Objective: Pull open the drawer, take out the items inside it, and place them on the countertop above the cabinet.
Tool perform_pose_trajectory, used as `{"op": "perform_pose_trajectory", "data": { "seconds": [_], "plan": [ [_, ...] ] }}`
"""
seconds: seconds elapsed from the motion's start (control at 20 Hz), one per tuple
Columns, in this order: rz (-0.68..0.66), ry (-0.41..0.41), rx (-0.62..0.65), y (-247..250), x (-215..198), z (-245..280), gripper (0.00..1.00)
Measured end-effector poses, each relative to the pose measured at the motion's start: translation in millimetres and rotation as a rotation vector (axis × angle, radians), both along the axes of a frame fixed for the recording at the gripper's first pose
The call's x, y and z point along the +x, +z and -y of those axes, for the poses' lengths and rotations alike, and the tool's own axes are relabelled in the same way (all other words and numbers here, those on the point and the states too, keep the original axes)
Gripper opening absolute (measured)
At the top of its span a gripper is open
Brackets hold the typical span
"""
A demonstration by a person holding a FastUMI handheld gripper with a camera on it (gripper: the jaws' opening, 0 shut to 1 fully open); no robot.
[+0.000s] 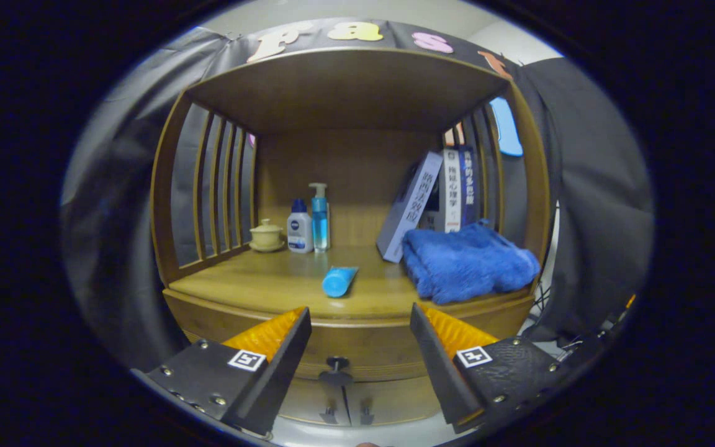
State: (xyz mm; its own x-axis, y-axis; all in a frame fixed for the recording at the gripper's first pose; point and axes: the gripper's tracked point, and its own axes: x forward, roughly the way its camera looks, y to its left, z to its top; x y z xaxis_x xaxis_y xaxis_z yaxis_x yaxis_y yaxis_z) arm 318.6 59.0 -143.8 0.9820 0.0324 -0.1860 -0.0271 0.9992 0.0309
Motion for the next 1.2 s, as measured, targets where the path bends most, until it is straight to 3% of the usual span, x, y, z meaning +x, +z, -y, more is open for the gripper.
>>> {"op": "perform_pose_trajectory", "data": {
  "seconds": [0.55, 1.2],
  "plan": [
    [0.187, -0.093, -0.079, 102.0, -29.0, 135.9, 0.96],
    [0.457, -0.060, -0.028, 154.2, -109.2, 247.2, 0.96]
  ]
}}
